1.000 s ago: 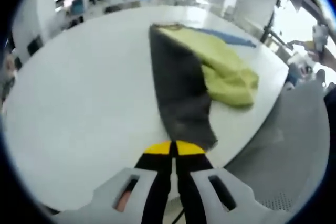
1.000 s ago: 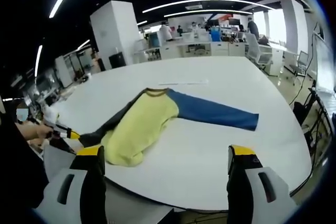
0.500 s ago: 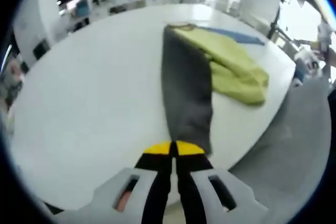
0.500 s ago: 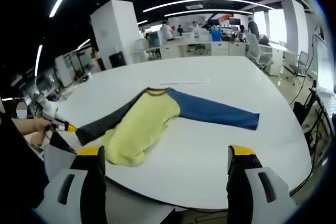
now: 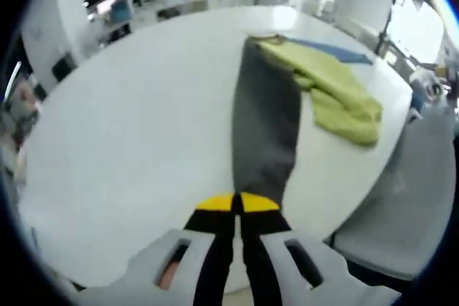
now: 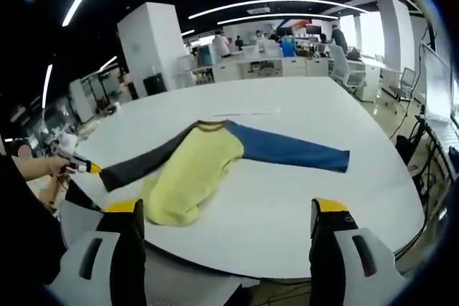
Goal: Fold the garment on the visible template until the final outline fits inside the template.
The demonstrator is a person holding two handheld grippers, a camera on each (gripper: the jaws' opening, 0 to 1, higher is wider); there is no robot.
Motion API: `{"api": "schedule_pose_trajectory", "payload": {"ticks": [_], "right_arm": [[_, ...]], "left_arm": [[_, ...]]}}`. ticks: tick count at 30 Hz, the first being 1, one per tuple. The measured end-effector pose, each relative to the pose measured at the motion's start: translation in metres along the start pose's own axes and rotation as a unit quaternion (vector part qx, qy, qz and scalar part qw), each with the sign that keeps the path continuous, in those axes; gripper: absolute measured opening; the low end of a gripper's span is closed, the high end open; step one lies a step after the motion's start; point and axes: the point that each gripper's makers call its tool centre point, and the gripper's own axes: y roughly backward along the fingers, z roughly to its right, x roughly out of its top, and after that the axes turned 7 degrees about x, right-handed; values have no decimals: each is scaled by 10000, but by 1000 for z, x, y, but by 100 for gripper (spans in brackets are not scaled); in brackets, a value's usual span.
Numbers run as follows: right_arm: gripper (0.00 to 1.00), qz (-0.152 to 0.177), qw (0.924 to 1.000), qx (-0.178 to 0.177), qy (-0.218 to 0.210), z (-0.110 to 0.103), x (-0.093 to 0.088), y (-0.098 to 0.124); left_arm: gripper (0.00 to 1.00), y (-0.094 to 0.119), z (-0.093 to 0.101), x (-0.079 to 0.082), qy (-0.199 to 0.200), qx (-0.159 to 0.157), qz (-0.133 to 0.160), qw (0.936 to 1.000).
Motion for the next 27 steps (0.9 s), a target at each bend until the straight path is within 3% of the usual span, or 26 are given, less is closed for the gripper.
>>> {"api": "schedule_pose_trajectory", "payload": {"ticks": [14,24,27], "right_arm": [[96,-87,9999,-71,7,-7,-4,-3],[96,-157,9998,-138,31,-8,-3,-4],[96,-197,9997,-161,30,-8,-5,-5]], "left_arm": [[0,-7,-43,6,193,137,-70,9997],[0,-16,-66,1,122,197,-227,9995],[0,-18,-76,2,286,263,-227,9990]]}}
